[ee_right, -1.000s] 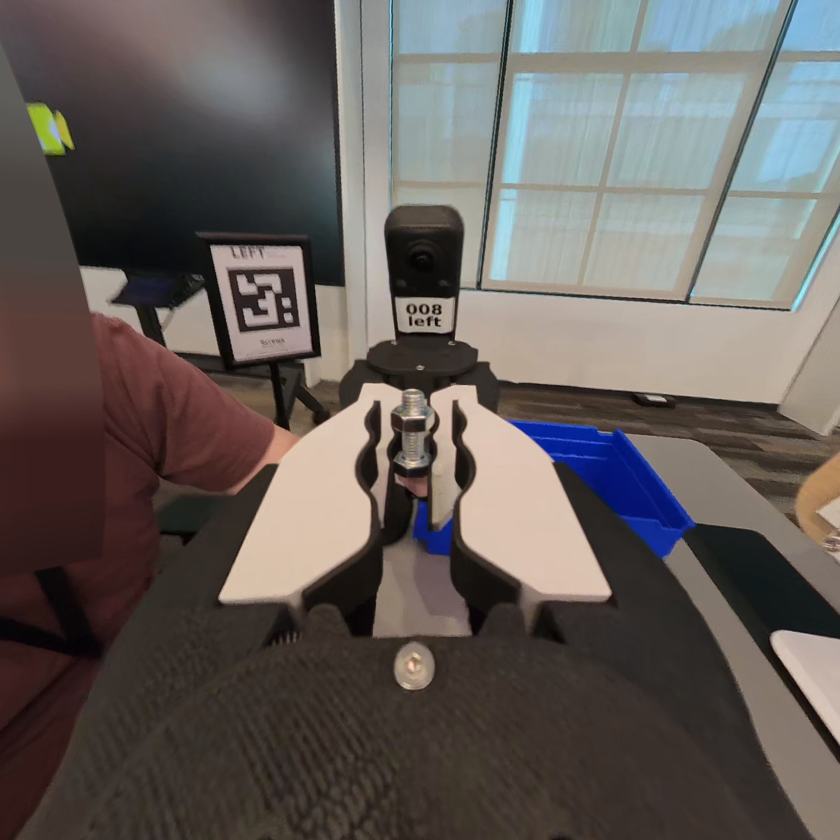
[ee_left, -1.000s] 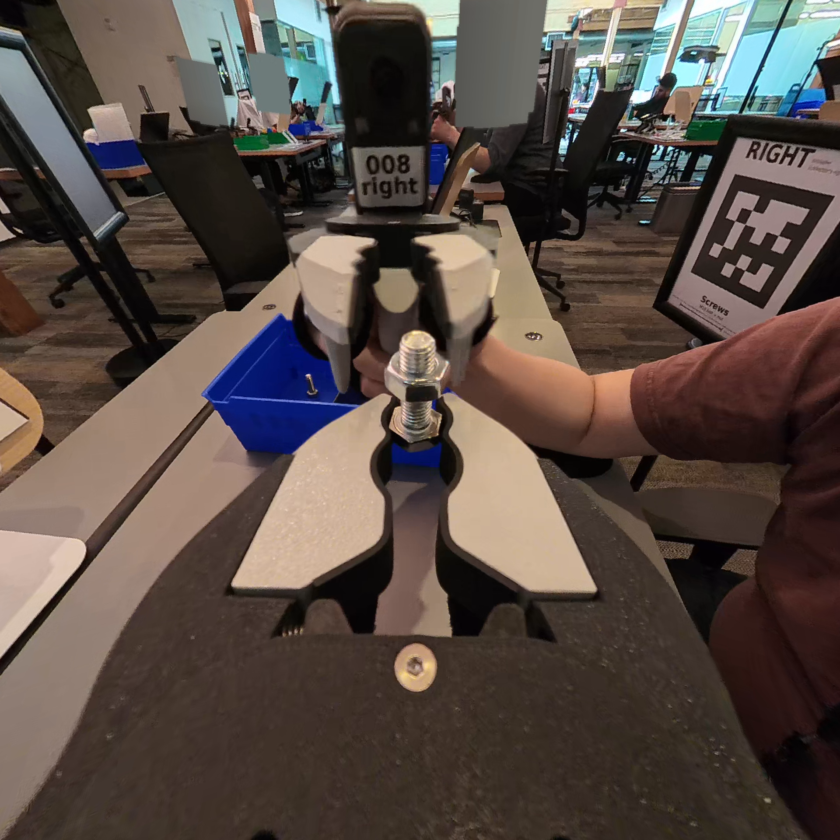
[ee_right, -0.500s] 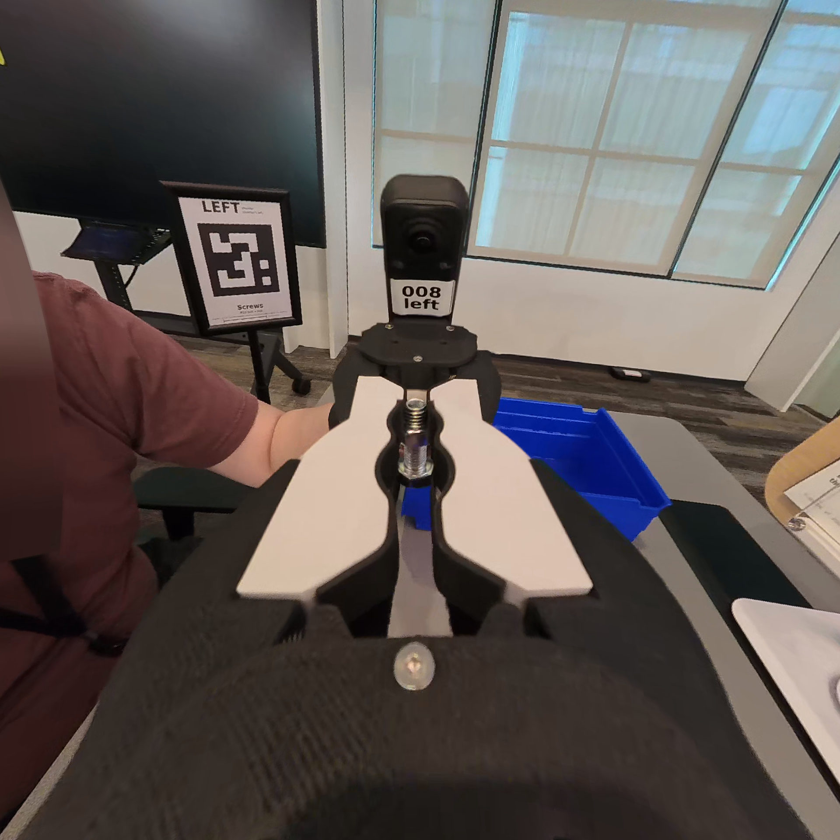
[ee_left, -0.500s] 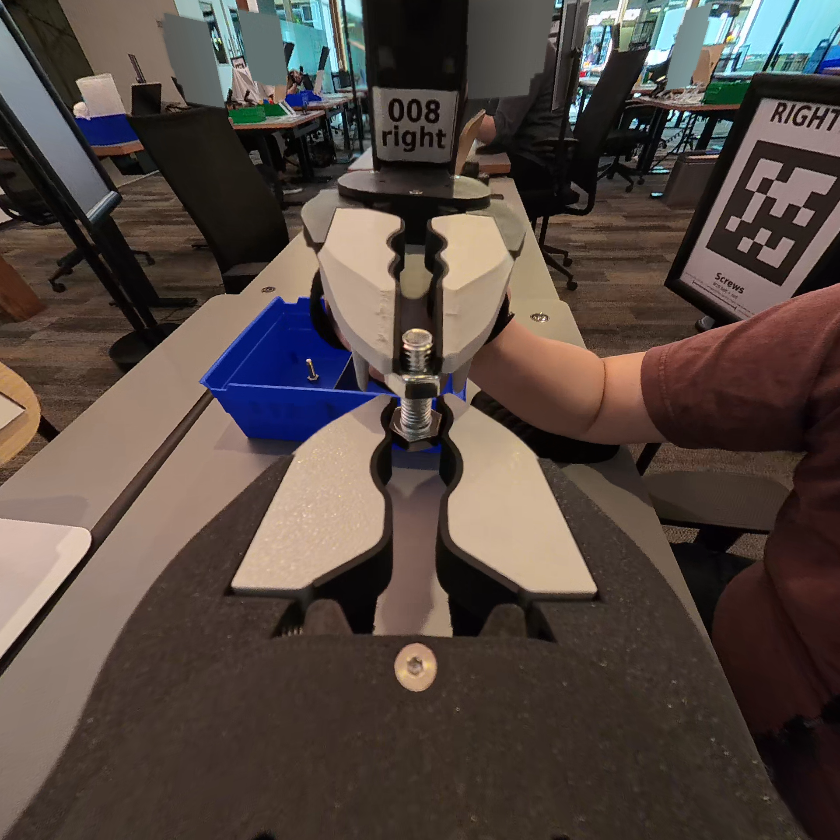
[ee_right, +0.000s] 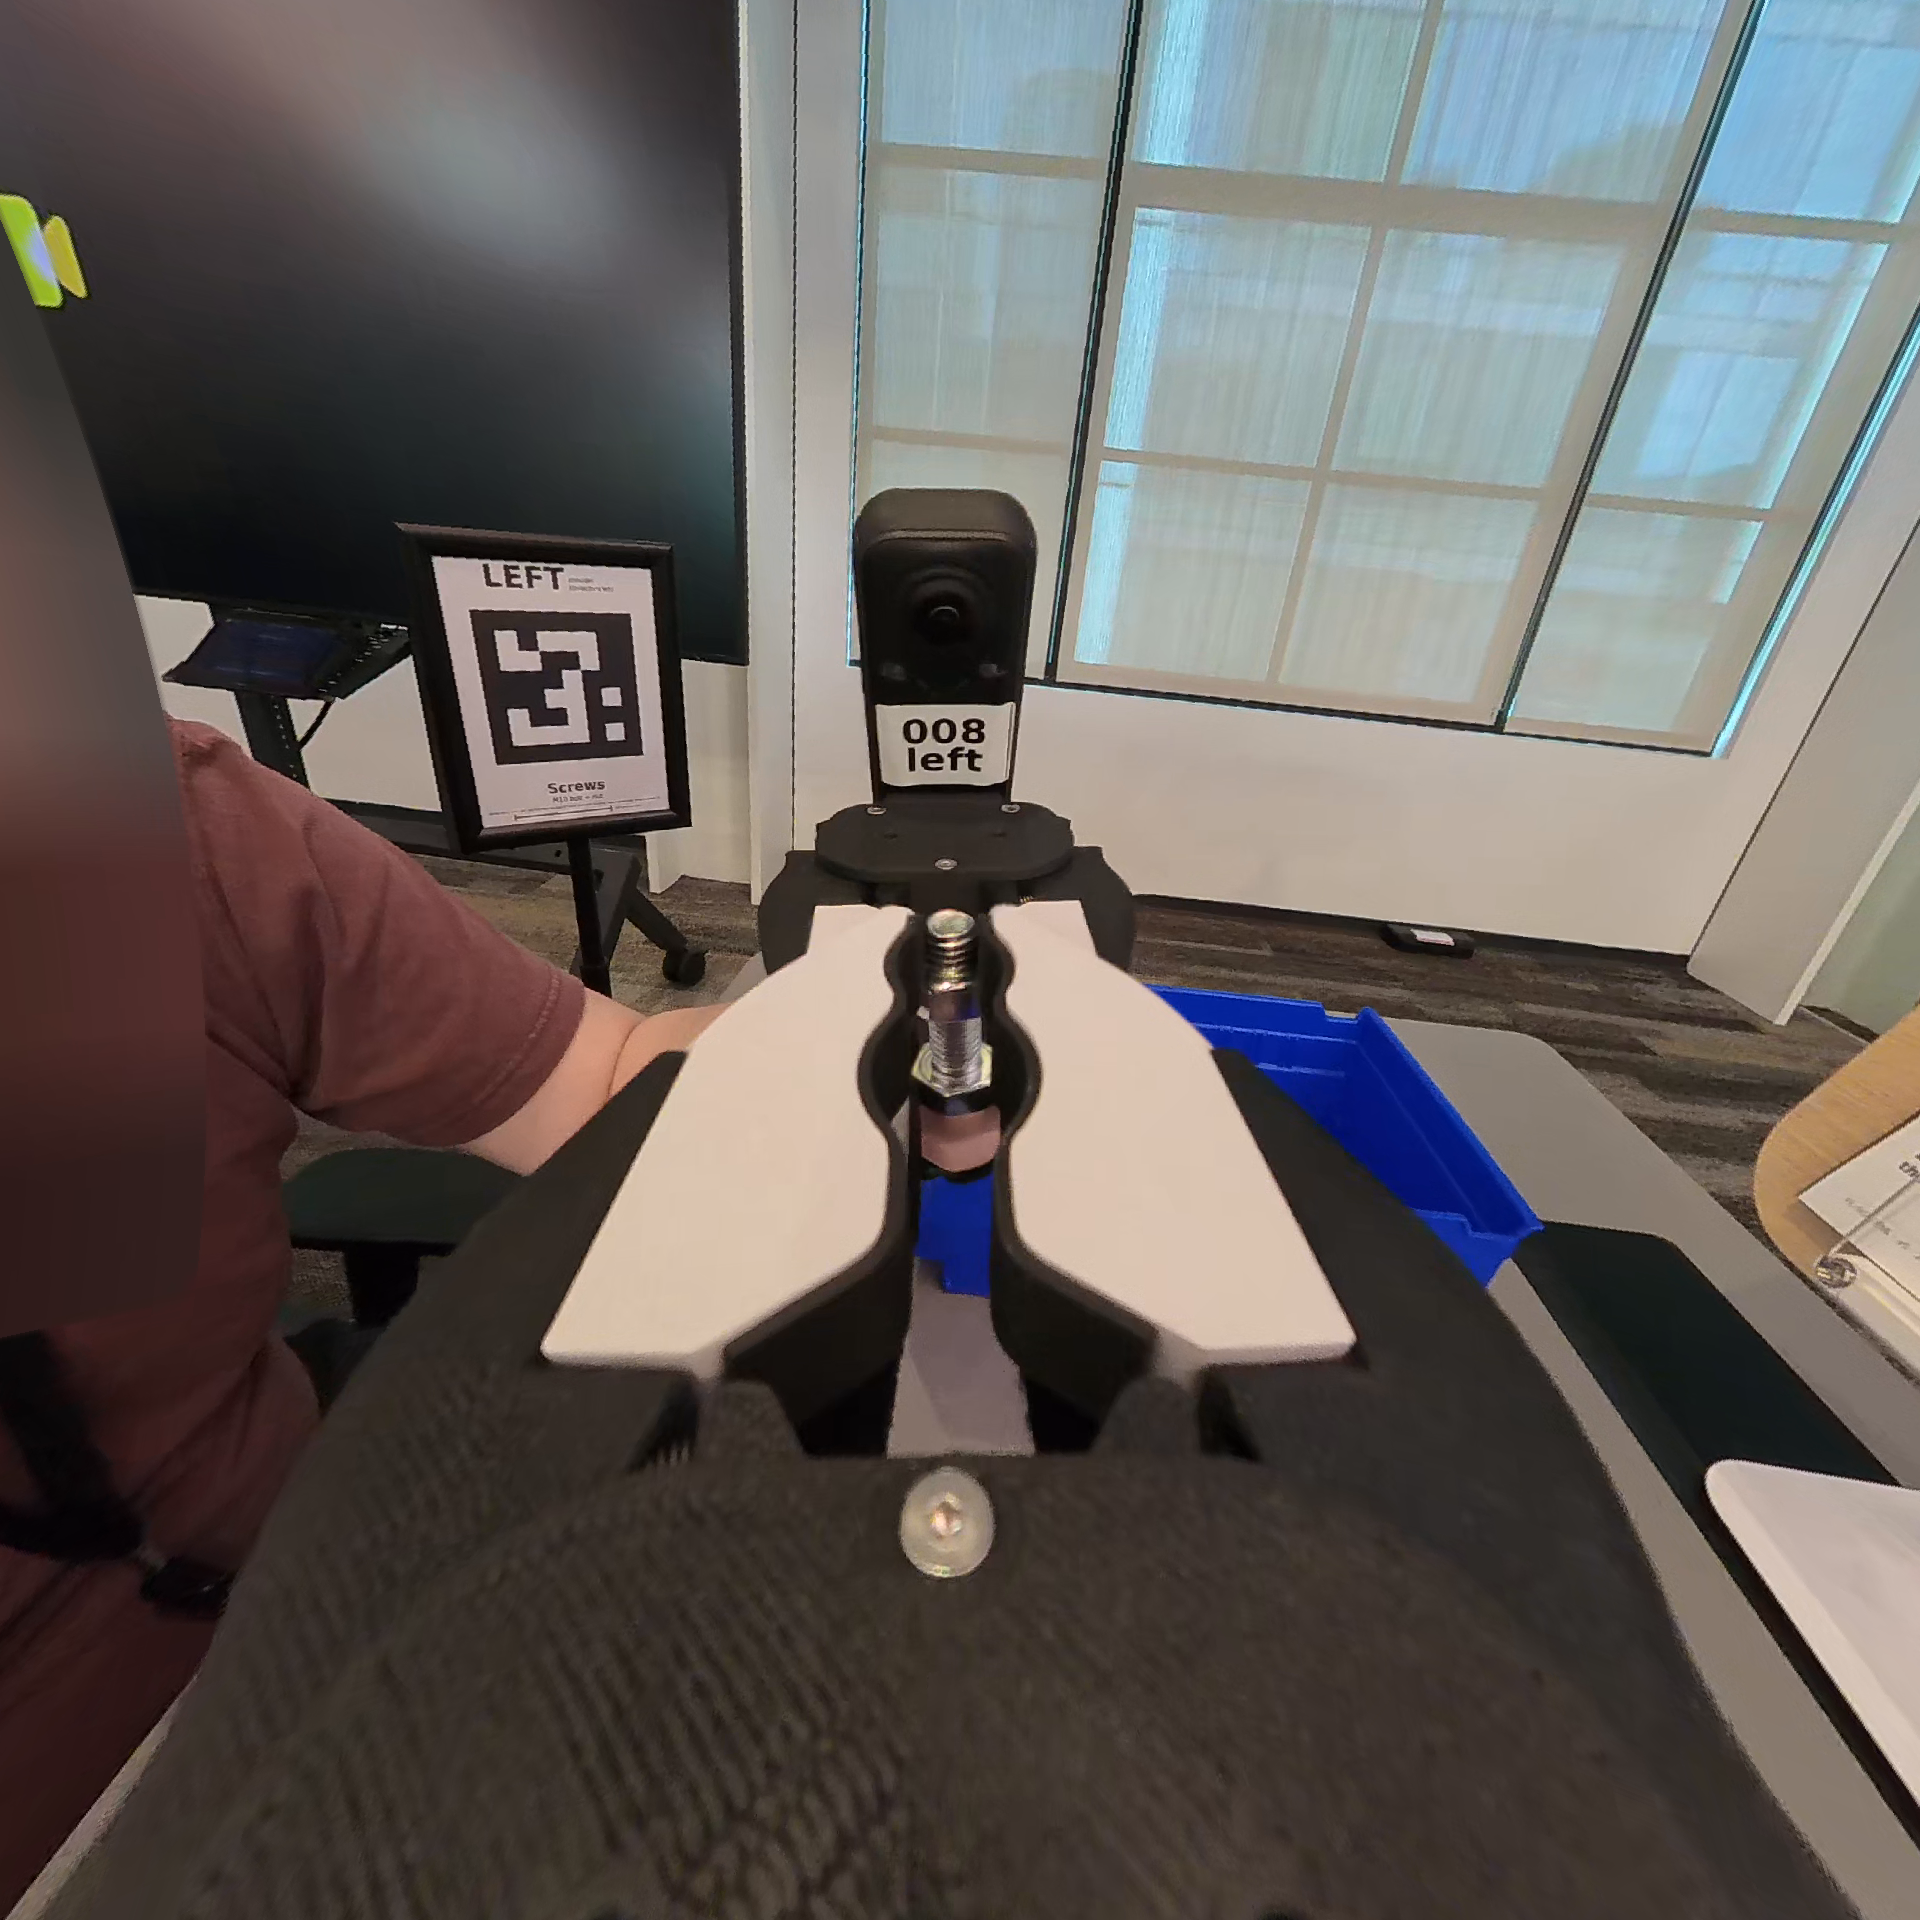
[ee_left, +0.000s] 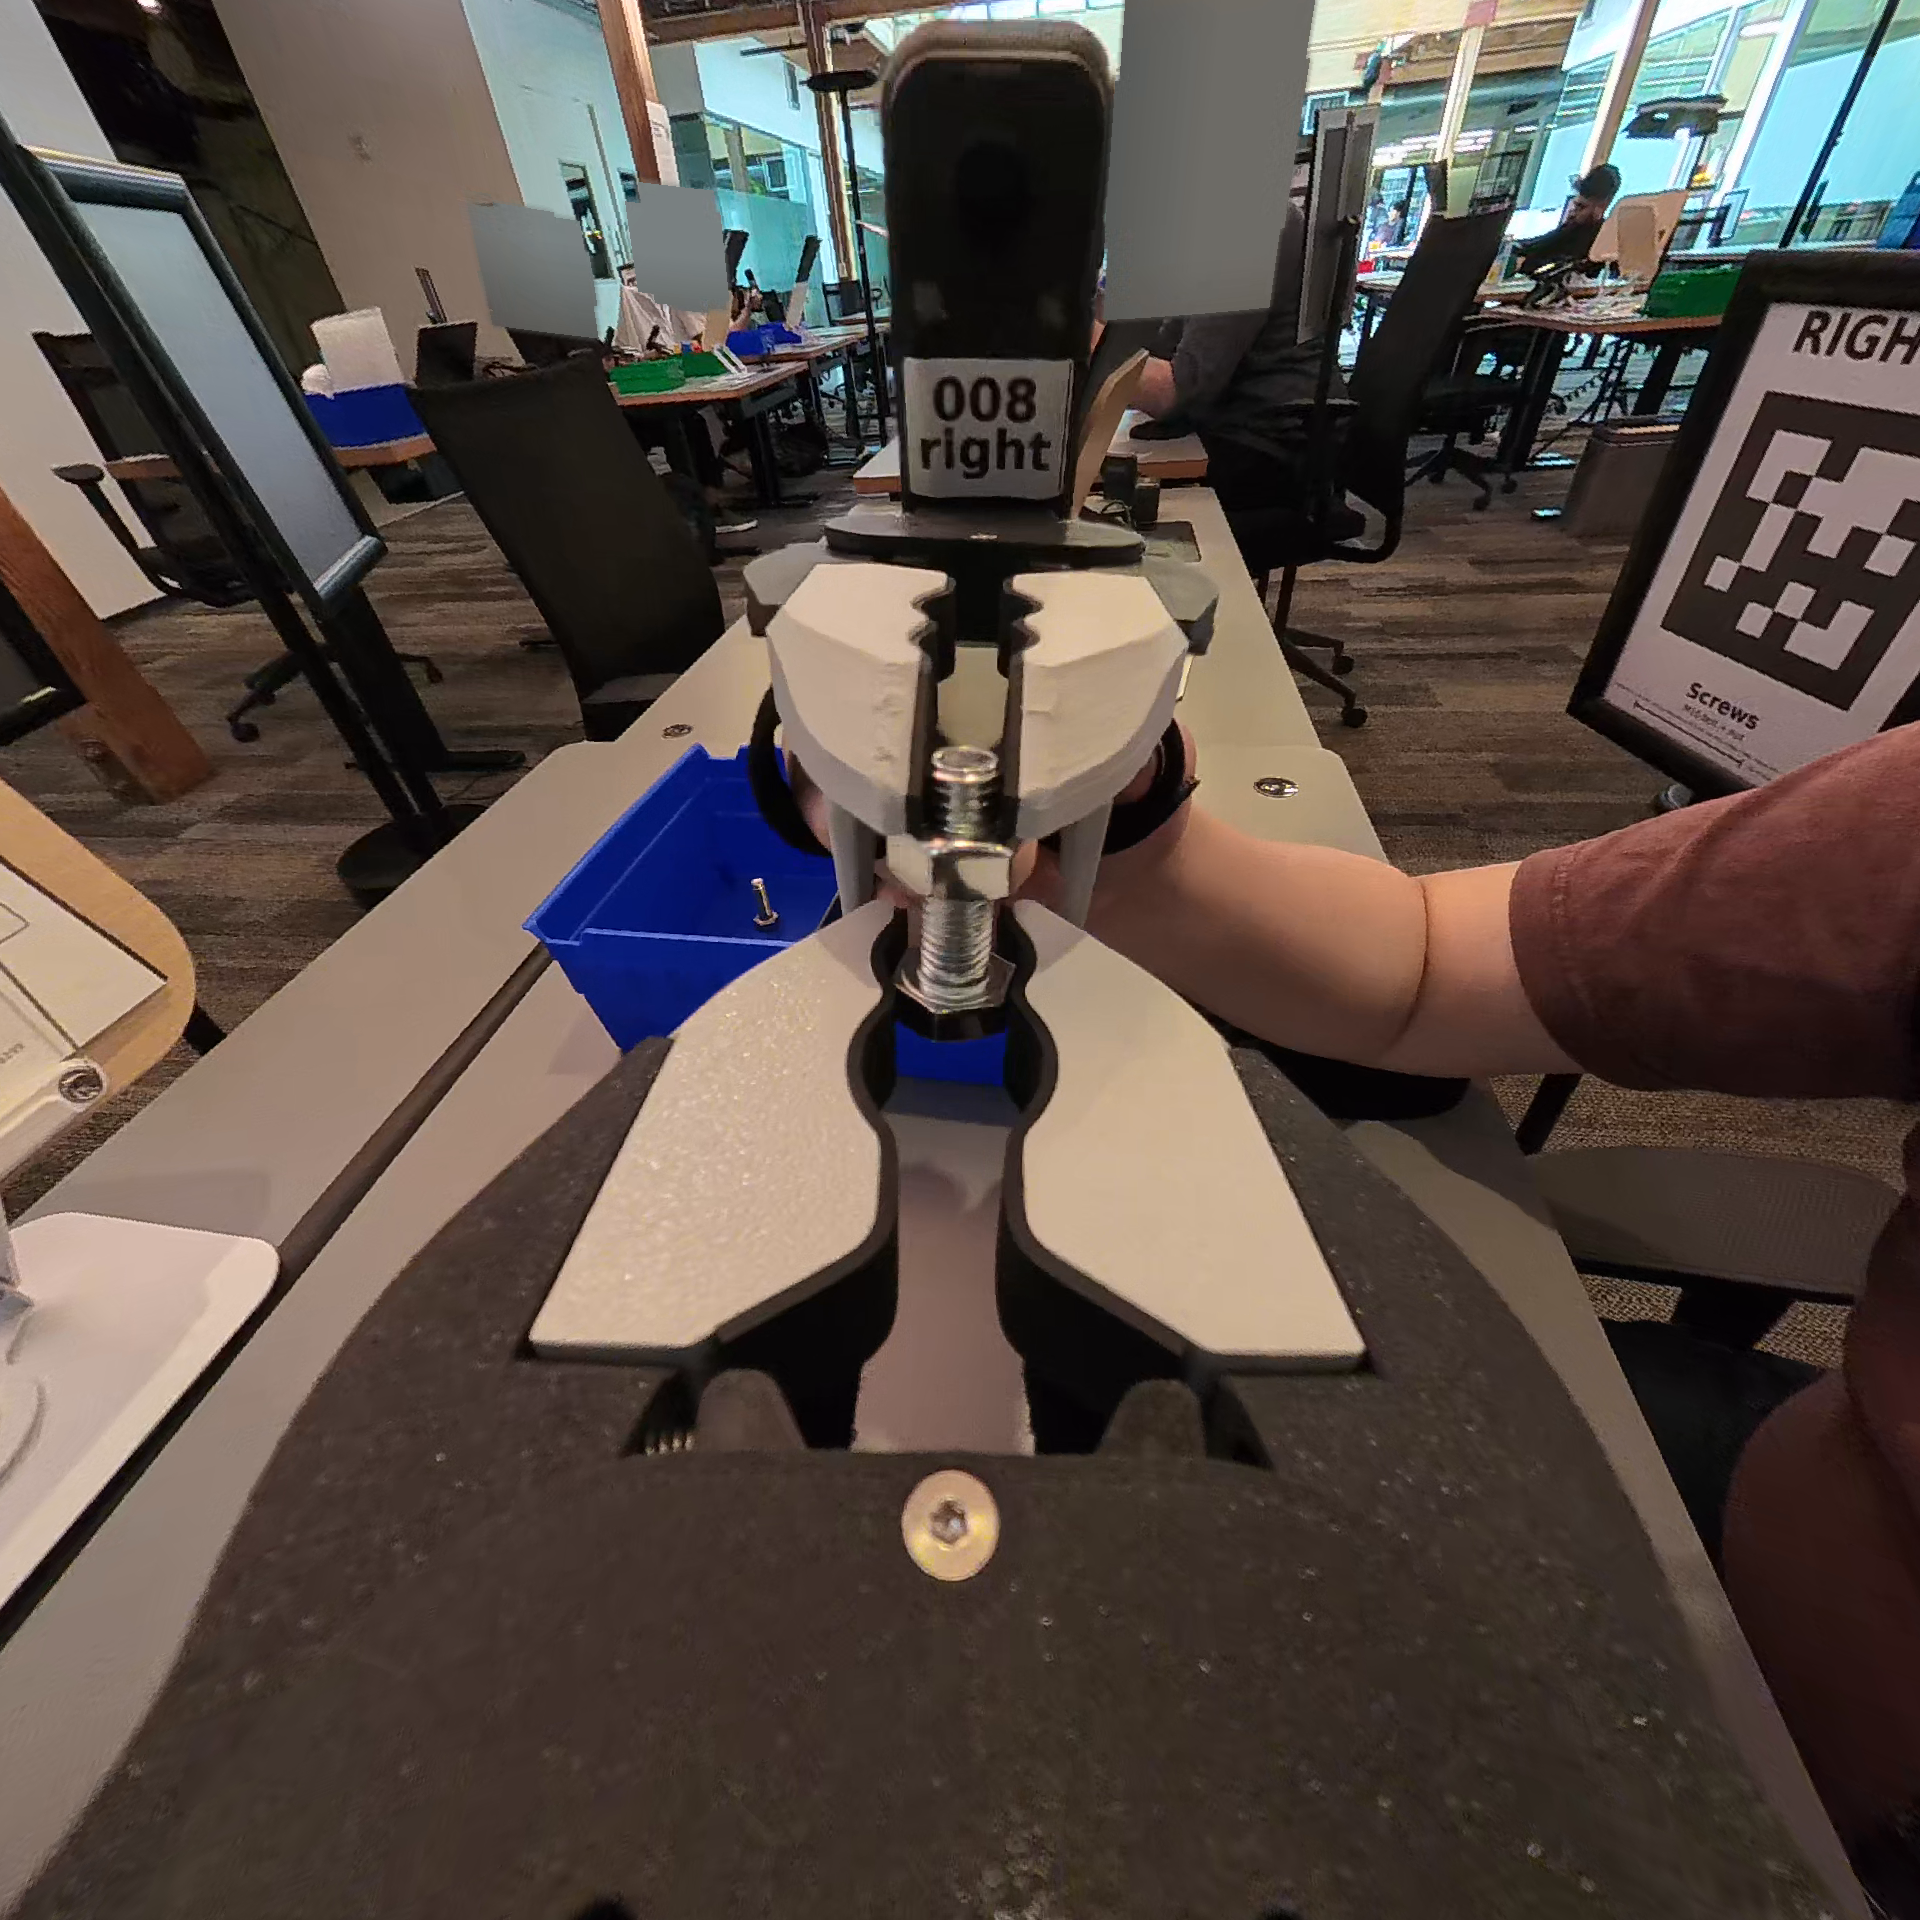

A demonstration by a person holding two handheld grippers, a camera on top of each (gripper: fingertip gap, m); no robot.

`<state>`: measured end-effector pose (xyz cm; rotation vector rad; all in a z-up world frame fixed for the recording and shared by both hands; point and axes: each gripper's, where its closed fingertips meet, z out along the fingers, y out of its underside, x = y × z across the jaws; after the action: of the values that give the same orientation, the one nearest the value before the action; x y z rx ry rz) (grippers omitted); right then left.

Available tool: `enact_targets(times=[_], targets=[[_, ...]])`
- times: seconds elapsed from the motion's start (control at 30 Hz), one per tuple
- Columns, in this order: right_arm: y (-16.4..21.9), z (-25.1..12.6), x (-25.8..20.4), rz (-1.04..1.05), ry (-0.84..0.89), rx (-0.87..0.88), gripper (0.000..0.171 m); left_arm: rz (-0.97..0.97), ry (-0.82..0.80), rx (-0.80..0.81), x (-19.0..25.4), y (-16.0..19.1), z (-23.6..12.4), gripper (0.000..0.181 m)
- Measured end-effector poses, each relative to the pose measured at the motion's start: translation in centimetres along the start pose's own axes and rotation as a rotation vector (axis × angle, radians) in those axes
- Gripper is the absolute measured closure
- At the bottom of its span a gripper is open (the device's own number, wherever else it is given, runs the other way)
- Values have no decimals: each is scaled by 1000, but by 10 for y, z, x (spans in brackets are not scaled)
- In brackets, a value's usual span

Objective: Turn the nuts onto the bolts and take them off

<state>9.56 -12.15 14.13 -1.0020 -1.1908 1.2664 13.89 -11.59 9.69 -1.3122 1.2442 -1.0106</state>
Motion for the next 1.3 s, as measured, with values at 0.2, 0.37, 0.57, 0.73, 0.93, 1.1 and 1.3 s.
enact_targets(times=[0.2,0.37,0.57,0.73,0.93,1.1,1.3], targets=[[-1,0,-1,-8,-1,5,161,2,-3,-2,0,-1,-1,166],[0,0,-1,-6,-9,5,160,13,-19,-29,-1,1,-1,166],[4,-7,8,-8,28,-38,137,12,-49,-53,-5,4,-1,167],[10,-6,6,-37,11,-77,142,5,-38,-63,-4,7,1,167],[1,-22,12,22,-9,-27,150,-20,-3,-35,0,1,-3,167],[8,-3,-6,-40,-36,-86,140,-14,7,-48,3,4,1,167],[4,-19,9,82,-49,-37,143,-28,28,-32,6,-1,-2,167]])
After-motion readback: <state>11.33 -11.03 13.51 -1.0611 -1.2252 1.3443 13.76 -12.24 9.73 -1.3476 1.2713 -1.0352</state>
